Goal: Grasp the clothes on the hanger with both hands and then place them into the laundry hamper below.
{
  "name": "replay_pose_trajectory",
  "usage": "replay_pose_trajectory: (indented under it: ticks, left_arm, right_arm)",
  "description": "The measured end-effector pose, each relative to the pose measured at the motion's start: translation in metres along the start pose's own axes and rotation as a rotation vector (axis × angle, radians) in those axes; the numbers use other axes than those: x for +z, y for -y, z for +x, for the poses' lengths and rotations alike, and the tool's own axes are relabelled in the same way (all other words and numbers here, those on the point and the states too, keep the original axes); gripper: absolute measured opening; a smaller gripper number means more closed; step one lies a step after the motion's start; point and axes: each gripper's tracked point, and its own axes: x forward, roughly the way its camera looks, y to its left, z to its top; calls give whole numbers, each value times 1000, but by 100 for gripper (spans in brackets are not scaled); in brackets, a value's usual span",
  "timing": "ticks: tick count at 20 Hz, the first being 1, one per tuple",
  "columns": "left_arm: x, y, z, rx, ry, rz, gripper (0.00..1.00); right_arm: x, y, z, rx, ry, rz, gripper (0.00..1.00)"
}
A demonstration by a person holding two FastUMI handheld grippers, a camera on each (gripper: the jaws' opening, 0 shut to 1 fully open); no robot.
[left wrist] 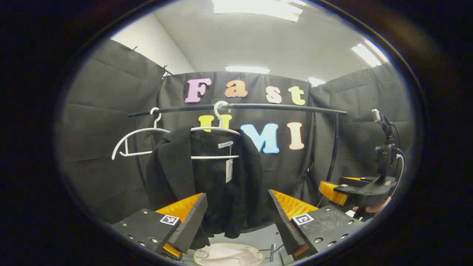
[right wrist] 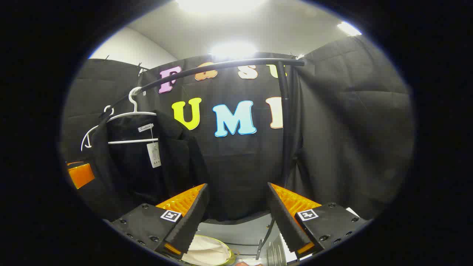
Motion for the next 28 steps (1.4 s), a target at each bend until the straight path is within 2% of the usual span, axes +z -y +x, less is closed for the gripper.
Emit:
replay_pose_trajectory:
  ticks: [1, 2, 4, 5, 6, 9, 10, 17, 21, 24, 28]
  left_arm:
    - [0, 0, -1, 0, 0, -3, 94]
    - [-3, -1, 0, -1, 1, -9, 94]
    - [-3, 1, 3, -9, 5, -29, 94]
    - [-4, 1, 5, -15, 6, -37, 95]
    - [-4, 1, 5, -21, 6, -42, 95]
    - [-3, 3, 7, -39, 6, -43, 95]
    - [-3, 3, 8, -47, 9, -39, 95]
    - [7, 6, 27, -122, 45, 22, 95]
    - [6, 10, 42, -172, 49, 22, 94]
    - [3, -2, 48, -155, 49, 16, 94]
    - [7, -32, 50, -60, 48, 17, 93]
  right_arm:
    - [-1, 0, 0, -1, 2, -1, 93]
    - [-1, 1, -1, -2, 6, -6, 92]
    - [0, 2, -7, -4, 17, -13, 92]
    - [1, 3, -9, -8, 24, -12, 98]
    - [2, 4, -10, -11, 33, -8, 92]
    - [7, 9, -12, -30, 54, 6, 93]
    - [8, 10, -12, -34, 61, 9, 98]
    - [26, 19, -18, -122, 121, 3, 98]
    - [24, 28, -27, -169, 125, 4, 98]
    - [25, 30, -34, -192, 134, 14, 98]
    - [31, 13, -30, -166, 133, 16, 98]
